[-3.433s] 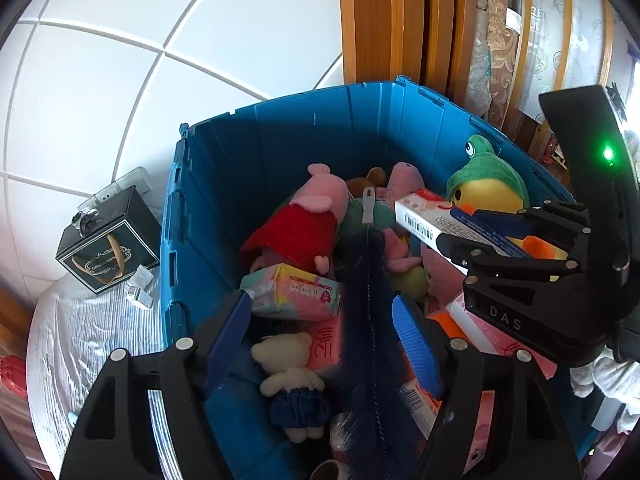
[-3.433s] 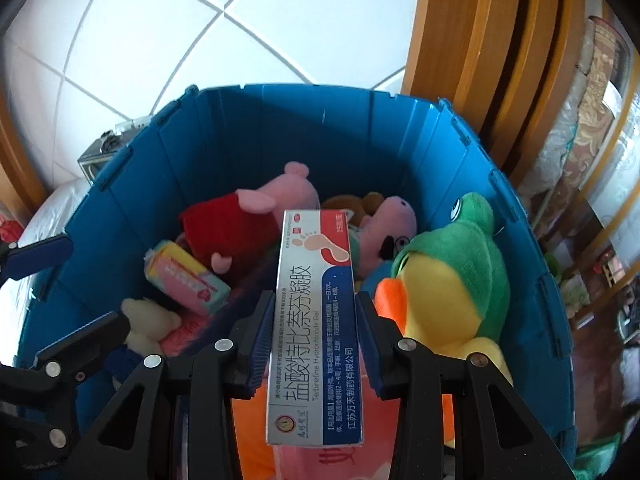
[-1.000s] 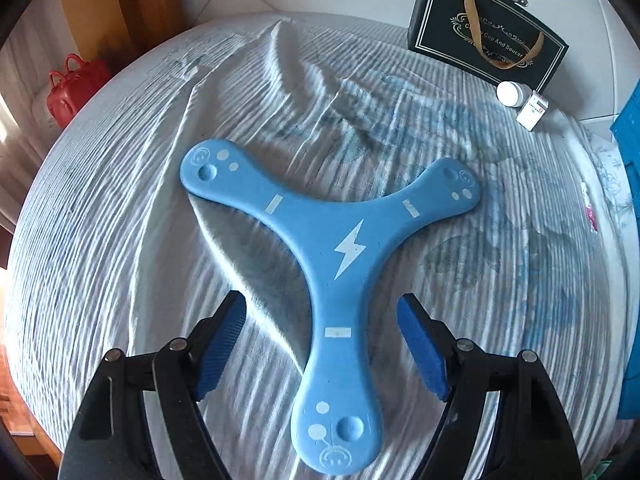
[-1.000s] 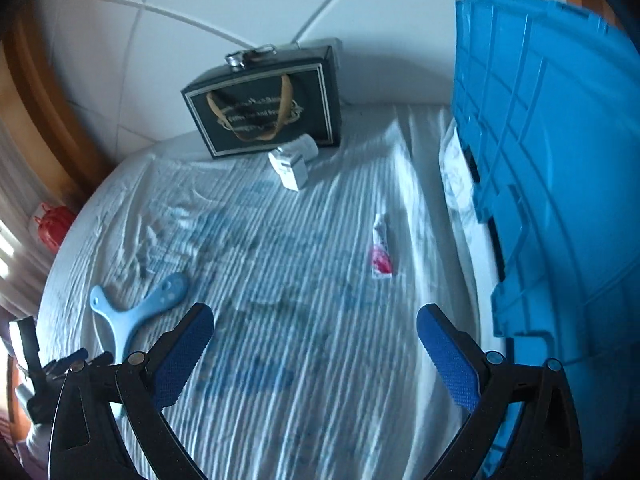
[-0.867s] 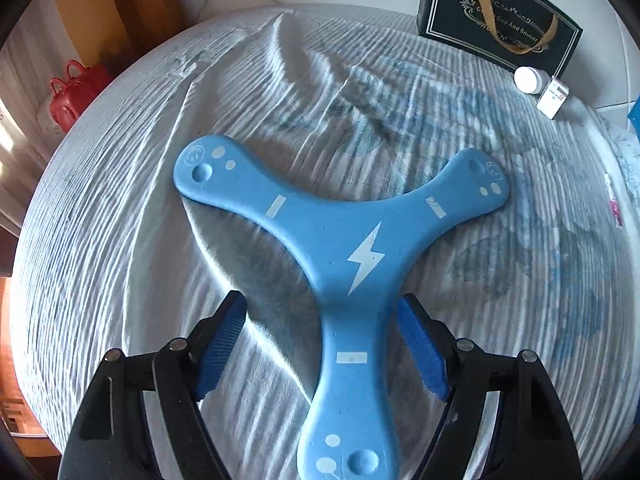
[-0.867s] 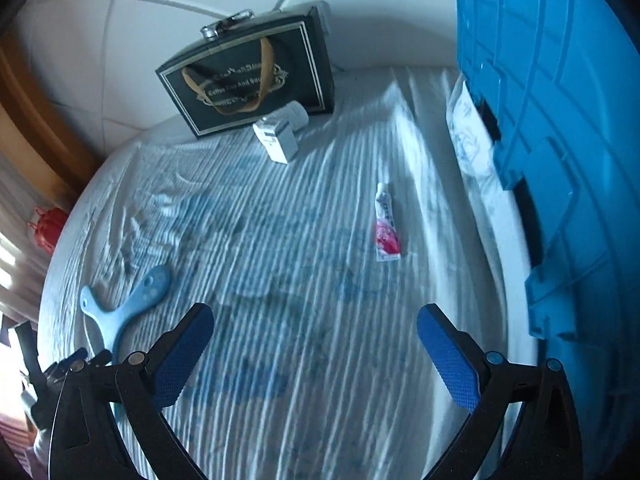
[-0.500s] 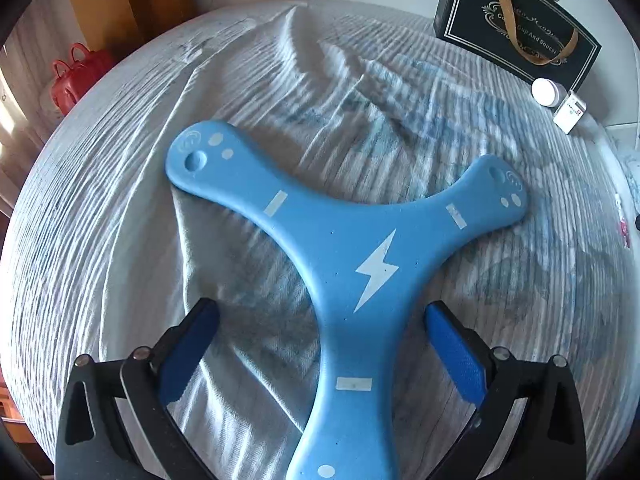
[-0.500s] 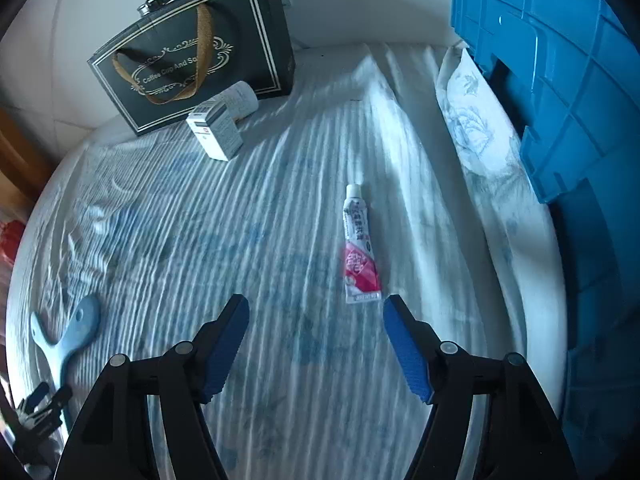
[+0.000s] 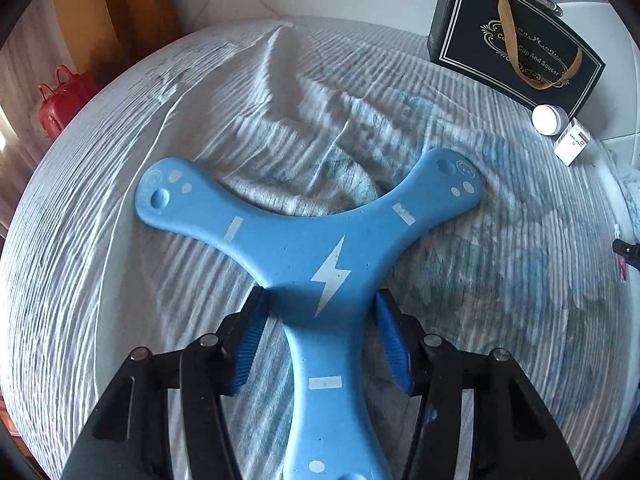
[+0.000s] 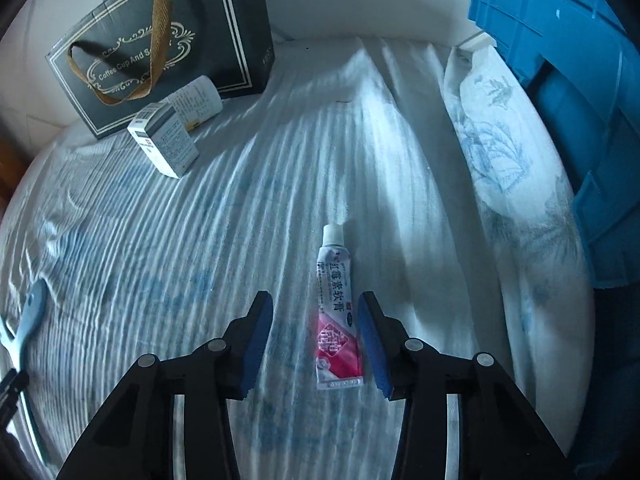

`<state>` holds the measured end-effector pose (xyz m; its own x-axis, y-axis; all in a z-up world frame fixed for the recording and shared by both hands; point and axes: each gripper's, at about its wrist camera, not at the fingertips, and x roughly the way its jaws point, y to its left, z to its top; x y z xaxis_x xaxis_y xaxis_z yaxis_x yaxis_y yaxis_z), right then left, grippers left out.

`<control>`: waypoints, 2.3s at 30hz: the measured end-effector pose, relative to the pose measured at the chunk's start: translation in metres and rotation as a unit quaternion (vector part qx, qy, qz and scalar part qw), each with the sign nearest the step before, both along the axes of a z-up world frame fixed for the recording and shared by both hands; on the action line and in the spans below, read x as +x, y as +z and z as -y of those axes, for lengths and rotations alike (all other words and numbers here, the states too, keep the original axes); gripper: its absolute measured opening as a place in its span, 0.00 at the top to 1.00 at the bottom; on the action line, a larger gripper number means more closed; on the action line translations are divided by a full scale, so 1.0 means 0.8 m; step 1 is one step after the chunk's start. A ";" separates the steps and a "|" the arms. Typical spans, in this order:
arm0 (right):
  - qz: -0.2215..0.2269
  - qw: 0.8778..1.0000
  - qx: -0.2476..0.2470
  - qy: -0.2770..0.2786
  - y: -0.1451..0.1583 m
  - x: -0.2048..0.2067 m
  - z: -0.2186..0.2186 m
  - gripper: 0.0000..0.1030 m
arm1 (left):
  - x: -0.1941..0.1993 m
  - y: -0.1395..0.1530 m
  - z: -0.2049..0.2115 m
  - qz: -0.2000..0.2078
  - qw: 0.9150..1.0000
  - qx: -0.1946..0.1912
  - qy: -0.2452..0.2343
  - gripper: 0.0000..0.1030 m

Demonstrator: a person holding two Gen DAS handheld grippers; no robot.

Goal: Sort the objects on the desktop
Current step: 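Grasp the blue boomerang with left tool while right tool grasps the toothpaste tube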

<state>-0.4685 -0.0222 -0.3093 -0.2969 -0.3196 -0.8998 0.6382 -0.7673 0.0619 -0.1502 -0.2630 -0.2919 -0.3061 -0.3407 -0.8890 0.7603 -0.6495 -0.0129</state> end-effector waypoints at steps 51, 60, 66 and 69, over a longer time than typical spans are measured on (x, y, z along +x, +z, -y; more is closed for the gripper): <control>0.050 0.991 -0.002 0.125 0.008 0.146 0.011 0.82 | -0.004 0.010 -0.026 -0.019 1.000 -0.011 0.014 0.43; 0.024 0.971 -0.038 0.233 0.048 0.231 0.074 0.82 | 0.015 0.049 -0.048 -0.049 0.998 -0.037 -0.029 1.00; 0.028 0.962 -0.048 0.266 0.063 0.264 0.086 0.82 | 0.068 0.030 -0.008 -0.042 0.999 -0.002 0.032 1.00; 0.032 0.961 -0.050 0.271 0.061 0.271 0.084 0.82 | 0.073 0.041 -0.024 -0.045 0.999 -0.008 0.015 1.00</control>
